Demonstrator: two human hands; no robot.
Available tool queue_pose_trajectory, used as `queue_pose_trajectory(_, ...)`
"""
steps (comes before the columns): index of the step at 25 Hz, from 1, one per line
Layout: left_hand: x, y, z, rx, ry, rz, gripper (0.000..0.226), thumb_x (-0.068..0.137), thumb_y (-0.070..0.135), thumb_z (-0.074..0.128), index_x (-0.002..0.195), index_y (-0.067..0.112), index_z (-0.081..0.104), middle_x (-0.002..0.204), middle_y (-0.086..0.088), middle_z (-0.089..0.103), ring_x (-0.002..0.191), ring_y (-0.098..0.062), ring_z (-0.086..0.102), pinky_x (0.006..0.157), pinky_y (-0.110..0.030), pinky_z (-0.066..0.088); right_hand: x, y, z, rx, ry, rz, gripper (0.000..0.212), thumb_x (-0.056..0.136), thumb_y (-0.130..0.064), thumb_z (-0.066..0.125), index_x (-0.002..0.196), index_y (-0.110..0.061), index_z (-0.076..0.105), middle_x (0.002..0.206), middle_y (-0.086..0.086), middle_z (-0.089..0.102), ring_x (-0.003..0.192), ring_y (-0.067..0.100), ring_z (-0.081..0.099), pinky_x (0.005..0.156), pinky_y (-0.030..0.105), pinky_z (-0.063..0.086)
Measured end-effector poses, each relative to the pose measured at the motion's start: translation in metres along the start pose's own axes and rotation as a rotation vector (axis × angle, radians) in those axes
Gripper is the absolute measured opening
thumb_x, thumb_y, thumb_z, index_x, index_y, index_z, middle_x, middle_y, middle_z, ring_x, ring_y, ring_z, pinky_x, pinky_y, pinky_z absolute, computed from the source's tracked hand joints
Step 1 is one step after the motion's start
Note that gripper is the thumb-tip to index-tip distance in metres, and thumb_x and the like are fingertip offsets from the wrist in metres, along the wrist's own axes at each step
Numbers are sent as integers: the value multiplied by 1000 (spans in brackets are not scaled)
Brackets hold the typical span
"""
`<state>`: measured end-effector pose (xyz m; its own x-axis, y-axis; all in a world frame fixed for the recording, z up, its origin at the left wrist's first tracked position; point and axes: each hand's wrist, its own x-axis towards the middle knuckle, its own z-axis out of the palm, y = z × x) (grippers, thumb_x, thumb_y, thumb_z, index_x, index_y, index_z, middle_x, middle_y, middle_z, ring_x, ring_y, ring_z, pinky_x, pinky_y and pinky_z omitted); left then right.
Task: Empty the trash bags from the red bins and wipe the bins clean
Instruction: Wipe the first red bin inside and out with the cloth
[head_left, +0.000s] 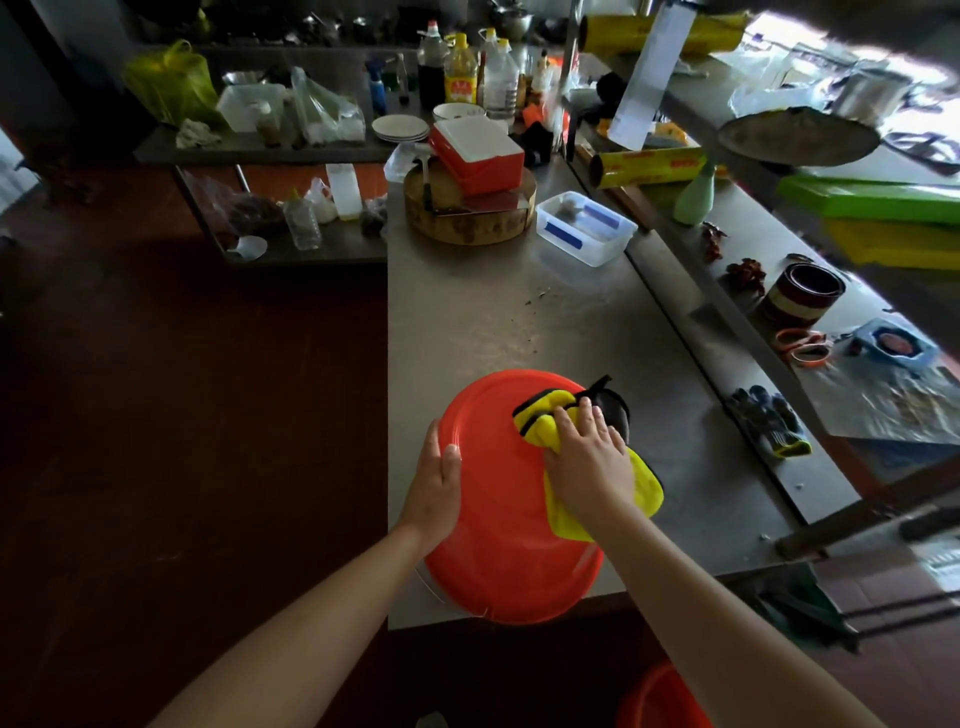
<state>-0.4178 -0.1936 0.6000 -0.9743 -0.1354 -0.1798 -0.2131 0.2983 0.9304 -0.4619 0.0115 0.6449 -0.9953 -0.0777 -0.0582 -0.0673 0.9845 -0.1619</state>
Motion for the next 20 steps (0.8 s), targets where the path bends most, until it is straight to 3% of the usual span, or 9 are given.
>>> queue_pose_trajectory(4,2,-2,1,-19,54,24,57,109,40,25,161,22,10,165,-3,21,150,-15,24,123,-44,24,-15,-46,10,43,-17,-75,68,101,-47,43,161,-25,18,169,13,3,156,28,4,124,40,11)
queue_pose_trajectory(8,2,-5,0,-71,55,70,51,110,28,26,159,19,15,160,-6,32,147,-17,33,121,-44,29,-27,-82,14,58,-56,-162,65,105,-41,40,161,-25,13,168,12,-4,156,28,-4,126,42,6)
queue_pose_trajectory(11,2,-4,3,-61,60,74,52,109,36,25,159,22,17,161,-2,32,147,-13,32,122,-44,28,-26,-61,8,76,-55,-175,66,104,-44,42,161,-29,14,169,7,-1,156,24,-2,125,40,9)
queue_pose_trajectory(15,1,-5,6,-33,41,32,56,109,42,22,161,27,9,167,2,17,152,-10,18,124,-42,21,-21,-7,-4,18,-33,-61,67,101,-48,45,160,-32,18,169,5,4,156,22,3,124,39,12)
queue_pose_trajectory(20,-1,-4,13,-84,83,25,52,110,38,19,161,27,13,165,1,23,151,-12,22,123,-44,24,-29,-8,-1,14,-30,-20,68,102,-49,42,161,-28,15,169,11,2,156,26,1,125,40,9)
